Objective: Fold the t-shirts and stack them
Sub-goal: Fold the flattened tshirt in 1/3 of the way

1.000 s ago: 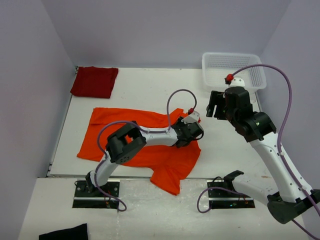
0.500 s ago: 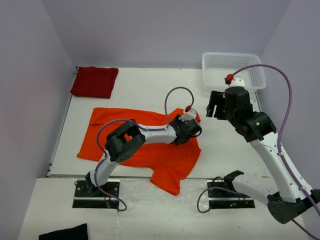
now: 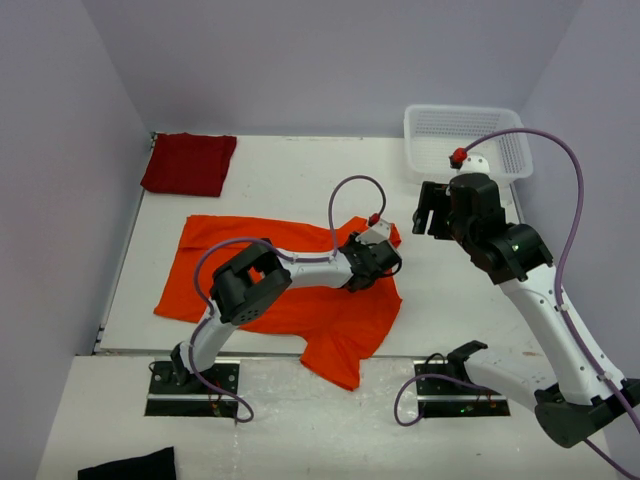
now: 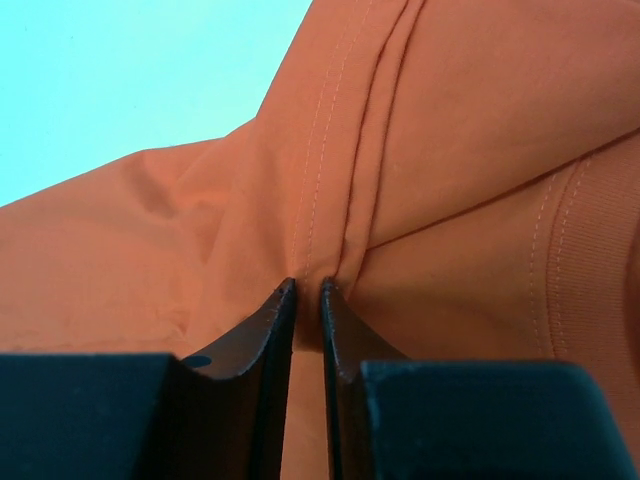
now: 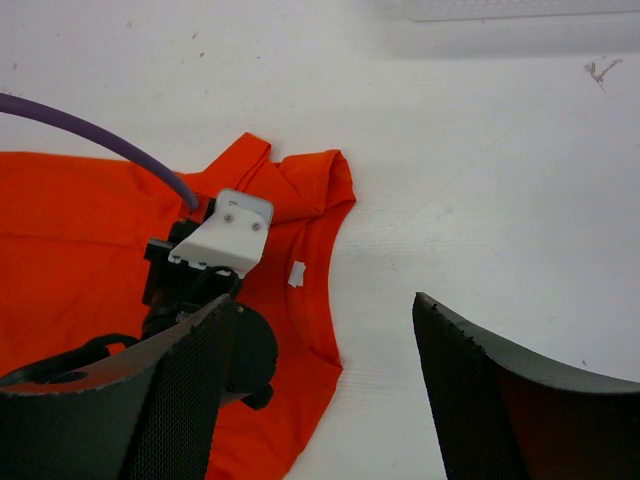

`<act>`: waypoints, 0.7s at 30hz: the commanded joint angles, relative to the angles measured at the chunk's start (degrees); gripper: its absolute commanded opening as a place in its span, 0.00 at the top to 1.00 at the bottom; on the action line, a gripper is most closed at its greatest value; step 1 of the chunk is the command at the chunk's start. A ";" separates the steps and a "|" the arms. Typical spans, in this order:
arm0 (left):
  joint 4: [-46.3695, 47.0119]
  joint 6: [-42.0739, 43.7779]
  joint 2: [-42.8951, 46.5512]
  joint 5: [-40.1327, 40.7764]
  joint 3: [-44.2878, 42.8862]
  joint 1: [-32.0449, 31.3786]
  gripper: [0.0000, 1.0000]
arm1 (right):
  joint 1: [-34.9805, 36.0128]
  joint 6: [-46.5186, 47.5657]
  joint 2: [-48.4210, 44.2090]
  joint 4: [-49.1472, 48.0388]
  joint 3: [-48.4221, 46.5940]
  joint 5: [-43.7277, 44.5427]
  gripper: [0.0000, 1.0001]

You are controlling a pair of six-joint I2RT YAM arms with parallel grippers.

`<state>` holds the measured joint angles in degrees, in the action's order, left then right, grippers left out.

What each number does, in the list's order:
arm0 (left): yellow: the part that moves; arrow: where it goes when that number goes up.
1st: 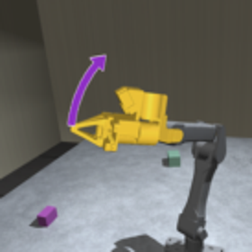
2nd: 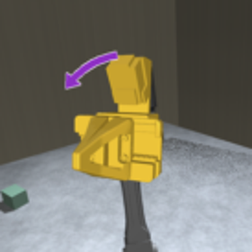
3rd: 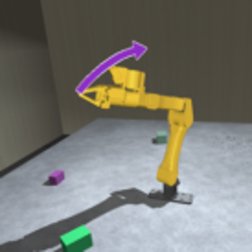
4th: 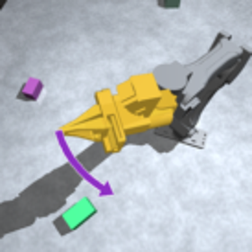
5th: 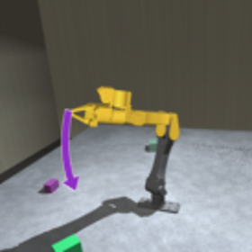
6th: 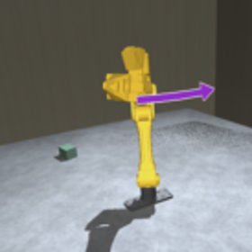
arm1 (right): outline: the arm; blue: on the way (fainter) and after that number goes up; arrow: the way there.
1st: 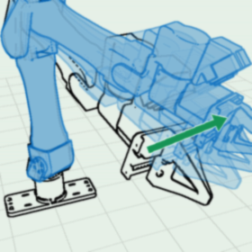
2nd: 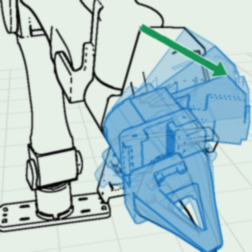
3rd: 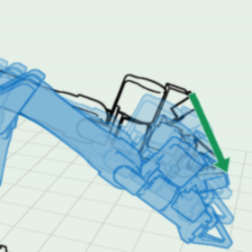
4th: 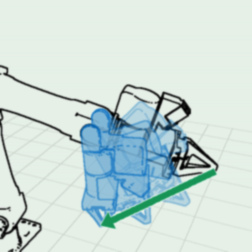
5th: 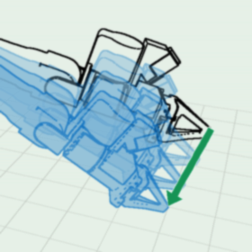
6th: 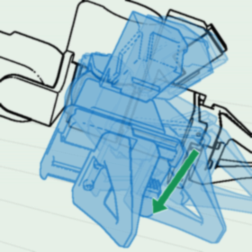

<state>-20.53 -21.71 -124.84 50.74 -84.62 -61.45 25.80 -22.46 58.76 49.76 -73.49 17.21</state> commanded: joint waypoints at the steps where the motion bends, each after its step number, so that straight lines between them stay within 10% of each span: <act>1: -0.30 -1.40 0.91 0.94 0.16 0.45 0.83 | -0.23 -0.04 -1.02 -0.63 -0.86 0.37 0.27; 9: -0.38 -0.52 2.05 2.34 -0.63 0.45 1.00 | -0.14 -0.30 -0.49 -0.71 -0.34 0.19 0.27; 21: -3.01 -1.40 13.56 2.87 4.10 -0.86 1.00 | -0.14 -0.31 0.74 -0.80 -0.16 1.42 0.27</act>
<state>-22.15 -21.91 -116.97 51.27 -81.71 -61.71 25.80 -22.48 58.96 49.76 -73.49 17.30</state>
